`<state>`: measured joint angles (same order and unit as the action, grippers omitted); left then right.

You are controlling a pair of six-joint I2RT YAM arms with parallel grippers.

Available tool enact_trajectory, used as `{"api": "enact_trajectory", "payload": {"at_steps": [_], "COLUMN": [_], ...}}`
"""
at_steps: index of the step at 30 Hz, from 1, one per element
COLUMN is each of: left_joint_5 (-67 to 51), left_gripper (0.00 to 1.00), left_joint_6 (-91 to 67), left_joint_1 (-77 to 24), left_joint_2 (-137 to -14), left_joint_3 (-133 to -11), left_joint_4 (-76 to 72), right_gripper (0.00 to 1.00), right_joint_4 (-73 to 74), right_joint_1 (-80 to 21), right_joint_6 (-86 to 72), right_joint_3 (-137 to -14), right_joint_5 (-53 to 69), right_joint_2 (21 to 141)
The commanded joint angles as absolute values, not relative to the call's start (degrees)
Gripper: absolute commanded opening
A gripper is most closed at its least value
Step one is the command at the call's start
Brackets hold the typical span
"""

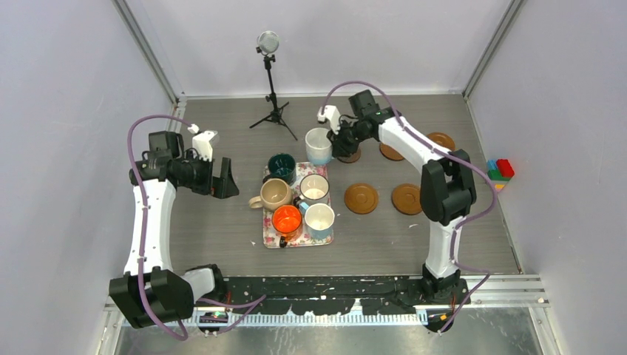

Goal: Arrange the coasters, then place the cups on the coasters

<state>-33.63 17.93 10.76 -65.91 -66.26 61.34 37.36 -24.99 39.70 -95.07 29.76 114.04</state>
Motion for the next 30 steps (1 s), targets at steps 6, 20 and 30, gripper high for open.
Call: {"api": "enact_trajectory", "payload": {"at_steps": [6, 20, 30], "left_joint_5": [-34.6, -35.1, -33.4], "left_gripper": [1.00, 1.00, 1.00], "left_joint_6": [16.7, 15.9, 14.9], "left_joint_1": [10.6, 10.6, 10.5], "left_joint_2": [-63.8, -64.2, -64.0], "left_joint_3": [-68.1, -68.4, -67.5], "left_joint_4": [61.7, 61.9, 61.0], "right_gripper": [0.01, 0.00, 0.01], "right_joint_4": [35.5, 43.6, 39.1], "right_joint_1": [-14.2, 13.1, 20.4], "right_joint_6": [32.4, 46.0, 53.0], "right_joint_3": [-94.3, -86.8, -86.8], "right_joint_5": [33.7, 33.5, 30.1], "right_joint_2": [100.8, 95.0, 102.3]}}
